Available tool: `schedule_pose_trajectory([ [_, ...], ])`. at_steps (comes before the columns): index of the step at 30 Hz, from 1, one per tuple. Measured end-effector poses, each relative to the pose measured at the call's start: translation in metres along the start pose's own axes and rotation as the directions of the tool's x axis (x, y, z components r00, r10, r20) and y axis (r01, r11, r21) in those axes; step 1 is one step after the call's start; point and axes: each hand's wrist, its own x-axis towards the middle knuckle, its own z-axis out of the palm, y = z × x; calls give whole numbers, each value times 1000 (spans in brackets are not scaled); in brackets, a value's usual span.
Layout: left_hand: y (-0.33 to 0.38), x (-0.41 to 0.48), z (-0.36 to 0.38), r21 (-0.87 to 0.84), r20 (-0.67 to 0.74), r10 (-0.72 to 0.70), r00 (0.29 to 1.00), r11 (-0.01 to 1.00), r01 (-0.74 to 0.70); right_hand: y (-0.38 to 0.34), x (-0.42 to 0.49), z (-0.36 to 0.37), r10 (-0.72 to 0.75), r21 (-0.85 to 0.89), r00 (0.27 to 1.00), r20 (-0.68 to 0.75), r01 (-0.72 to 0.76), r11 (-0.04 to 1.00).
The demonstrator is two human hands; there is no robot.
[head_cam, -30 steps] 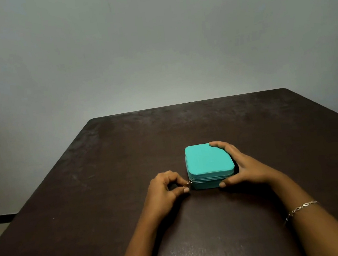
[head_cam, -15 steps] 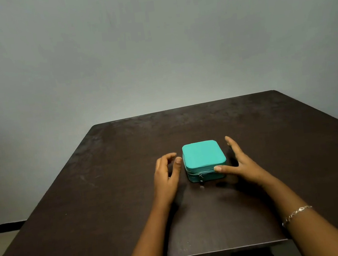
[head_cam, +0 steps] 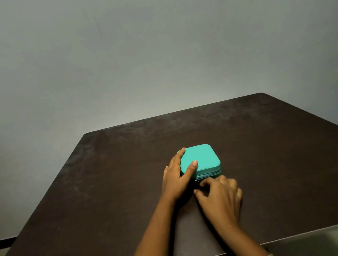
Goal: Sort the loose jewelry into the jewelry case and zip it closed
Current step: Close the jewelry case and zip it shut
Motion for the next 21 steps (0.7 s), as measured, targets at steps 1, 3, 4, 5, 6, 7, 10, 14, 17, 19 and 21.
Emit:
schedule_pose_trajectory([
  [1, -1, 1, 1, -1, -3, -9, 1000, 1000, 9, -3, 0, 1, 9, -7, 1000, 0, -9, 1000],
  [3, -3, 2, 2, -4, -1, -18, 1000, 1000, 18, -6, 2, 4, 36, 11, 999, -10, -36, 999],
  [4, -2, 2, 3, -4, 2, -23, 1000, 1000, 23, -6, 4, 5, 51, 23, 999, -20, -50, 998],
  [5, -1, 3, 4, -3, 3, -25, 1000, 1000, 25, -6, 6, 7, 69, 34, 997, -31, -67, 997],
  [6, -1, 2, 5, -3, 4, -28, 1000, 1000, 28, -6, 7, 7, 86, 43, 995, -44, -84, 996],
  [7, 0, 2, 6, -6, 6, -31, 999, 999, 31, -6, 9, 7, 100, 49, 993, -54, -98, 994],
  [10, -1, 1, 6, -20, 16, -33, 999, 999, 34, -7, 10, 6, 114, 42, 991, -70, -111, 993],
  [14, 0, 0, 5, -28, 10, -39, 999, 999, 39, -6, 9, 0, 96, 74, 994, -50, -92, 993],
  [17, 1, -2, 5, -19, 13, -45, 999, 999, 45, -2, 7, -5, 63, 132, 997, -42, -57, 990],
  [19, 2, -3, 5, -24, 13, -44, 999, 999, 44, 1, 6, -8, 36, 165, 998, -52, -27, 986],
  [21, 2, -3, 5, -28, 7, -46, 999, 999, 46, 5, 5, -9, 9, 188, 997, -71, 4, 982],
])
